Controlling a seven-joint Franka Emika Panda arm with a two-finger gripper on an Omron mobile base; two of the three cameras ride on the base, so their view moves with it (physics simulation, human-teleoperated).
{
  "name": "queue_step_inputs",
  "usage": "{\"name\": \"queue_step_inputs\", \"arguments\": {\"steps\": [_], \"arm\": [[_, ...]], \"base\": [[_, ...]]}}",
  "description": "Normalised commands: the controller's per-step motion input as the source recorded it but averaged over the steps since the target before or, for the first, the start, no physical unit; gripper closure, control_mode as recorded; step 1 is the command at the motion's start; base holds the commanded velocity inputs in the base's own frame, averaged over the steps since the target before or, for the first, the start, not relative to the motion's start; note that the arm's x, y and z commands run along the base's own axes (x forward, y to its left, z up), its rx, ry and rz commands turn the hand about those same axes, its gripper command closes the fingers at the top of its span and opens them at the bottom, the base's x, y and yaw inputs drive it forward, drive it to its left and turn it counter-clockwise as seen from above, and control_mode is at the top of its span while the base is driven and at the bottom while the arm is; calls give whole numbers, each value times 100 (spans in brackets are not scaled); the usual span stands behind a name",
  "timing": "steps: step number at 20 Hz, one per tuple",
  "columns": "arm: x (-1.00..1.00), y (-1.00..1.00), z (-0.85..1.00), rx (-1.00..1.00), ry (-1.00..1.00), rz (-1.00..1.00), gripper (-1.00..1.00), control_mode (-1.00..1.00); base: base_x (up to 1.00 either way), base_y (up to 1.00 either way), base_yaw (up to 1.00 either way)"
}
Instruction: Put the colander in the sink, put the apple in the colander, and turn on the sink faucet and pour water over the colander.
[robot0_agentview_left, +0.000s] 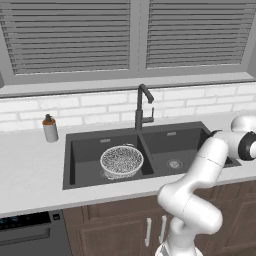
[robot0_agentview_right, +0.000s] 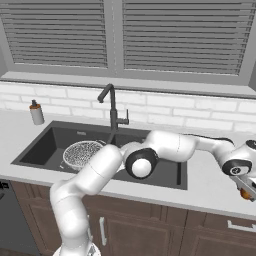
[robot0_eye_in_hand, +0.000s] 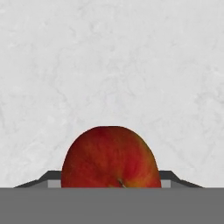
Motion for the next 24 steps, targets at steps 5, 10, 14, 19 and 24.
{"name": "queue_step_inputs", "arguments": {"steps": [5, 10, 14, 19, 24], "arm": [[-25, 40, 2, 0, 2, 0, 100, -100], [-9, 53, 20, 0, 0, 0, 100, -100], [-11, 48, 26, 0, 2, 0, 100, -100], [-20, 45, 27, 0, 2, 0, 100, -100], [0, 37, 30, 2, 0, 0, 100, -100]], "base": [[0, 0, 0], [0, 0, 0], [0, 0, 0], [0, 0, 0], [0, 0, 0]]}}
